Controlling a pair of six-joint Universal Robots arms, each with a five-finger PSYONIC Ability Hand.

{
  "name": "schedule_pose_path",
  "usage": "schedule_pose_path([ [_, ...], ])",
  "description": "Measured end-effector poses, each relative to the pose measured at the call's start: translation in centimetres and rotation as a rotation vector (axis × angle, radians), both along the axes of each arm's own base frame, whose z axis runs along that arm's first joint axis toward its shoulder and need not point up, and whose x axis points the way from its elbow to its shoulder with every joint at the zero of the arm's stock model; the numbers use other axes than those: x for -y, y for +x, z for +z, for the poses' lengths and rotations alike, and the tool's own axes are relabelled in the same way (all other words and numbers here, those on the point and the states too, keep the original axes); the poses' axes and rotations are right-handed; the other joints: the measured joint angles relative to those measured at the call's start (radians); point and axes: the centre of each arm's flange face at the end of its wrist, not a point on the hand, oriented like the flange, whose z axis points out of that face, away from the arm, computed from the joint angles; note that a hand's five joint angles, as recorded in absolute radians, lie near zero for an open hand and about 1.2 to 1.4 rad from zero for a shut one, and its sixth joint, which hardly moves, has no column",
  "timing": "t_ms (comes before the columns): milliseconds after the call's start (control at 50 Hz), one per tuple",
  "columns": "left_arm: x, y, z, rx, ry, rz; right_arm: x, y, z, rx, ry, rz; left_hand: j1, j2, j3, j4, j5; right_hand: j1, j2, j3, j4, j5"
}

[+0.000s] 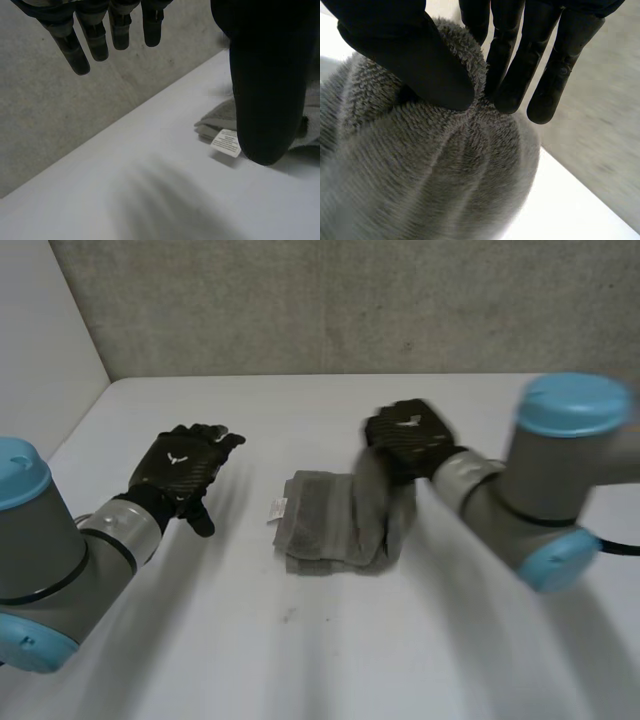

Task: Fold the towel.

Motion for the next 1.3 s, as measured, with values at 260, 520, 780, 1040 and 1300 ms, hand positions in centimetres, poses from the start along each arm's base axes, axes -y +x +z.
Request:
schedule_pose_path([
  [260, 1.0, -0.3, 2.6, -0.112, -0.018, 0.026, -5.2, 4.8, -3.3, -0.213, 0.083, 0.213, 0.000, 0.000, 0.000, 0.000, 0.000, -1.011, -0.873, -0.889, -0.890, -0.859],
  [520, 1.2, -6.3, 4.4, -0.214, 0.082, -0.005, -0.3, -4.0, 1.2, 0.176, 0.224, -0.130, 0.027, 0.033, 0.030, 0.029, 0.002, -1.181, -1.026, -1.044, -1.039, -0.996],
  [780, -1.0, -10.0, -3.2, -0.126, 0.323, 0.058, 0.0, -2.9, -2.9, 0.128, 0.391, -0.137, 0.027, 0.033, 0.030, 0.029, 0.000, -1.183, -1.032, -1.046, -1.040, -0.996],
  [1040, -0.9, -7.8, -7.1, 0.008, 0.368, 0.123, 0.9, -0.9, -6.3, -0.060, 0.405, -0.082, 0.003, 0.014, 0.013, 0.013, 0.000, -1.186, -1.032, -1.047, -1.040, -0.996],
  [1300, -1.8, -6.8, 7.8, -0.204, 0.055, 0.078, 0.4, -3.0, 8.9, 0.198, 0.101, -0.138, 0.003, 0.009, 0.007, 0.007, -0.001, -1.186, -1.032, -1.047, -1.040, -0.998],
])
